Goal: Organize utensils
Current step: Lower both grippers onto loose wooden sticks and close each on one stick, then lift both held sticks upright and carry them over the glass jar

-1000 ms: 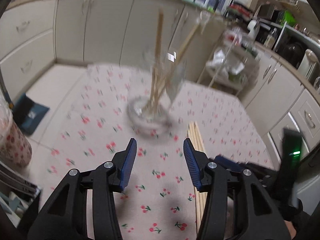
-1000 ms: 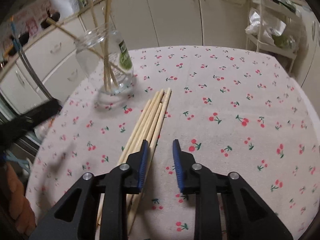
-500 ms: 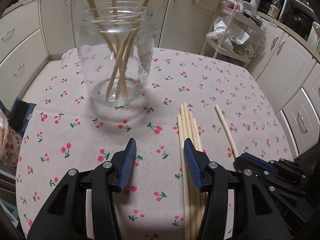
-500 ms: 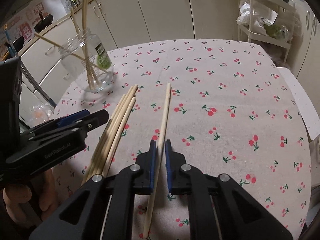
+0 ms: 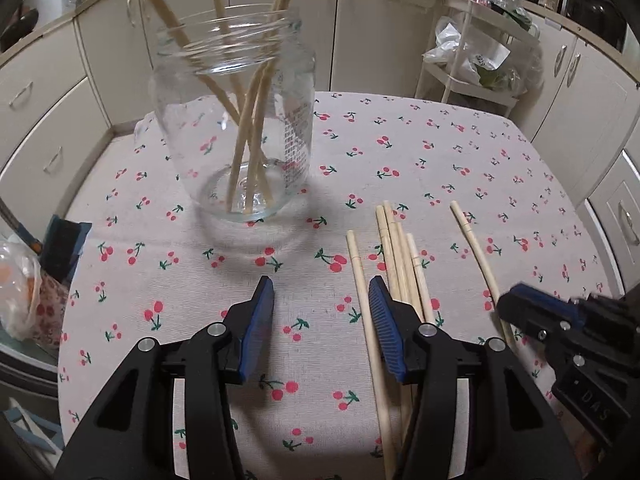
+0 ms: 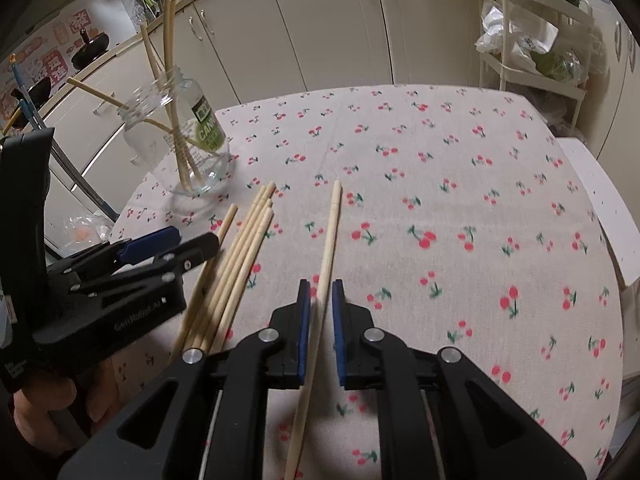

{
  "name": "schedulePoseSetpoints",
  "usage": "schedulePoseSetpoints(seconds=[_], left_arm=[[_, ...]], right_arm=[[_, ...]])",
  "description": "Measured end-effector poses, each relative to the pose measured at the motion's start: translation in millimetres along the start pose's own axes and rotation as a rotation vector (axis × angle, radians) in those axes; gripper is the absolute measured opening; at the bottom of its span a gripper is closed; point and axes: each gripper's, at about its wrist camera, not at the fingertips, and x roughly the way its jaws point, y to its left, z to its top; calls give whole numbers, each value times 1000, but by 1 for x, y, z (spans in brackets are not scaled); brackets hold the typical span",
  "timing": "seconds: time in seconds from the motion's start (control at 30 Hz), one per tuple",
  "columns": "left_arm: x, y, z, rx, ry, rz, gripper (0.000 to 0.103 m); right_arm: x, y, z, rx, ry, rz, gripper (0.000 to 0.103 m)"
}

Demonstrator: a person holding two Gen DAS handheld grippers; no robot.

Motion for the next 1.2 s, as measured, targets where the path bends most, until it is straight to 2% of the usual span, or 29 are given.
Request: schedulePoseSetpoints(seconds=[0.1, 0.2, 0.27, 0.3, 0.33, 0.37, 0.6, 0.67, 0.73, 0.83, 0.87, 0.93, 1.0, 1.03, 1.1, 1.2], left_arm=[[6, -6, 6, 20, 7, 27, 48], [9, -8, 9, 33, 12, 29, 45], [8, -8, 10, 45, 13, 19, 22], [7, -8, 11, 51, 18, 13, 18], [7, -6, 11, 53, 26, -1, 9], [6, -4, 11, 54, 33, -11, 7], [3, 15, 10, 38, 117, -109, 6], [5, 18, 12, 33, 128, -107, 7], [6, 16, 14, 43, 128, -98, 7], [8, 10, 15, 69, 121, -72, 8], [8, 8, 15, 78, 119, -64, 8], [6, 7, 14, 95, 115, -58, 7], [4, 10, 14, 82, 120, -76, 5], [1, 15, 13, 59, 121, -88, 5], [-13, 23, 10, 25, 76, -124, 5], [-54, 43, 7, -25, -70, -202, 5]], right_arm=[[5, 3, 10, -11, -6, -18, 21], [17, 4, 19, -30, 5, -41, 22], [24, 3, 21, -39, 13, -48, 22], [25, 3, 22, -50, 2, -55, 19], [25, 3, 21, -56, 0, -59, 10], [25, 2, 21, -58, 12, -38, 7], [23, 9, 17, -101, 45, -42, 7], [26, 11, 22, -110, 55, -49, 8], [29, 13, 24, -121, 62, -47, 16], [32, 20, 26, -177, 73, -72, 17], [32, 22, 25, -189, 75, -75, 16], [32, 23, 25, -198, 84, -54, 6], [31, 22, 24, -184, 81, -46, 6], [27, 17, 22, -137, 78, -10, 6], [19, 11, 21, -68, 60, 44, 6], [-6, -3, 18, 79, -39, 181, 6]])
